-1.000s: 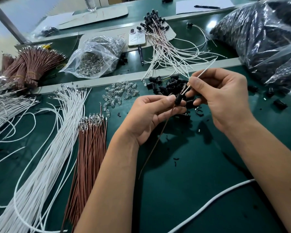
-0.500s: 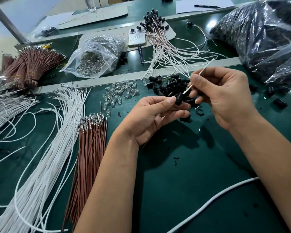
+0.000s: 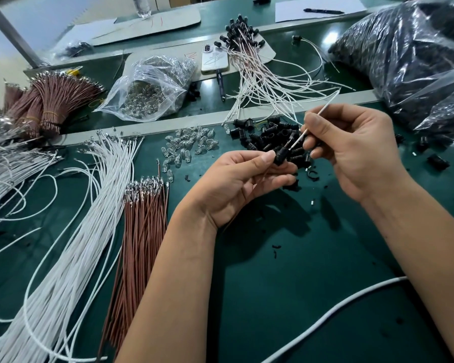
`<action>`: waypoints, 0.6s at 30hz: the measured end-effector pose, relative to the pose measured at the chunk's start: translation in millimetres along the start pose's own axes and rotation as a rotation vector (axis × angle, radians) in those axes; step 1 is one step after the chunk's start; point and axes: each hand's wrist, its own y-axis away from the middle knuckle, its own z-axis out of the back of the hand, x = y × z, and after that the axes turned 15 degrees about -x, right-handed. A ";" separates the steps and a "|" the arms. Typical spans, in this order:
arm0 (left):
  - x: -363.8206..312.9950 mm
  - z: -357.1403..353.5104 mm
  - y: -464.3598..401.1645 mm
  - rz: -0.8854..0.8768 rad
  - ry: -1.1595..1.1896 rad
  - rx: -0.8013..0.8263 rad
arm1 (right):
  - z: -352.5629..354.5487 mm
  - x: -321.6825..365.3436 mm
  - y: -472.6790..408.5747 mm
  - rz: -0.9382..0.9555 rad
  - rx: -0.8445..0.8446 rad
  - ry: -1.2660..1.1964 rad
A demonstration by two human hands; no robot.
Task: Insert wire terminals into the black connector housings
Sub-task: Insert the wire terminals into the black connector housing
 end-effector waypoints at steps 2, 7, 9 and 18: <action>0.4 0.2 -0.3 0.002 0.000 -0.001 | -0.6 -0.1 1.1 0.001 0.007 0.000; 0.9 0.9 -1.0 0.001 -0.007 -0.011 | -2.5 -0.4 2.2 -0.014 0.012 -0.015; 0.9 0.8 -1.0 -0.001 -0.002 -0.008 | -2.5 -1.1 2.0 -0.021 0.007 -0.014; 1.2 2.1 -2.4 0.001 -0.004 -0.001 | -3.3 -1.3 2.1 -0.054 0.008 -0.014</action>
